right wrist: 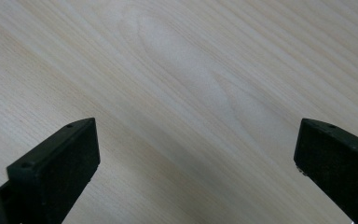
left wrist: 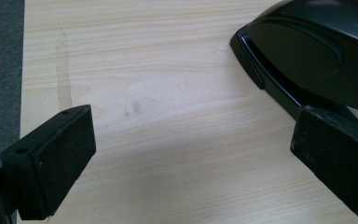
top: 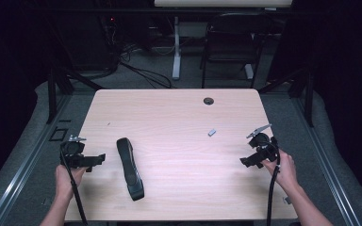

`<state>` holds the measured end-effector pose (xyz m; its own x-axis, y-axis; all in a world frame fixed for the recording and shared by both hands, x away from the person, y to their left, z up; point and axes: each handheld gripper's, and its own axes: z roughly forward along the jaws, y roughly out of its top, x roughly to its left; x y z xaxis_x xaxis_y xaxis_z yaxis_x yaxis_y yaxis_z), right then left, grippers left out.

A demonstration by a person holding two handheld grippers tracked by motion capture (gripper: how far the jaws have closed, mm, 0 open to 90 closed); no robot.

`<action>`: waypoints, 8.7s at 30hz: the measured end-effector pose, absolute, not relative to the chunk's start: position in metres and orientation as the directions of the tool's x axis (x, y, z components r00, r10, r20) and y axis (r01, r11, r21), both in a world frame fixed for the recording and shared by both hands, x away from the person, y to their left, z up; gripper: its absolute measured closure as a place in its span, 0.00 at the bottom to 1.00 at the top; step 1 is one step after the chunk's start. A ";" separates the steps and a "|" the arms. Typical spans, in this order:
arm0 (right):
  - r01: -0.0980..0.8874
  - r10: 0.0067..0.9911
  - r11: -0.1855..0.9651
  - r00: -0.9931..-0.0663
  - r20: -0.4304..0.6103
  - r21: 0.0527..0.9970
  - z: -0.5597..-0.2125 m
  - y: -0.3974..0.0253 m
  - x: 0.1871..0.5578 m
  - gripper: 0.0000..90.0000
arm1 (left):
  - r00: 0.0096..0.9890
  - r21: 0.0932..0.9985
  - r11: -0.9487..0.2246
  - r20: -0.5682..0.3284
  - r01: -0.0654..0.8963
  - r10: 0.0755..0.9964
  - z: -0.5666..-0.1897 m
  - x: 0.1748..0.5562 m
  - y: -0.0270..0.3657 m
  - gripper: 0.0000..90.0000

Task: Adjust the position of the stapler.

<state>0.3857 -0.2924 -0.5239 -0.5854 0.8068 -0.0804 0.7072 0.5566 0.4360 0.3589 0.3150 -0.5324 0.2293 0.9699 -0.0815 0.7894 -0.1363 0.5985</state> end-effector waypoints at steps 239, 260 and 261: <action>0.431 0.432 0.675 -0.889 0.152 0.600 -0.490 -0.131 0.315 0.39 | 0.650 0.522 -0.529 -0.066 0.669 0.757 -0.547 0.386 0.196 1.00; 0.427 0.468 0.696 -0.880 0.086 0.578 -0.486 -0.152 0.327 0.63 | 0.701 0.510 -0.576 -0.079 0.639 0.709 -0.550 0.381 0.182 1.00; 0.431 0.472 0.686 -0.877 0.094 0.586 -0.487 -0.153 0.328 0.63 | 0.705 0.511 -0.578 -0.080 0.636 0.705 -0.550 0.381 0.182 1.00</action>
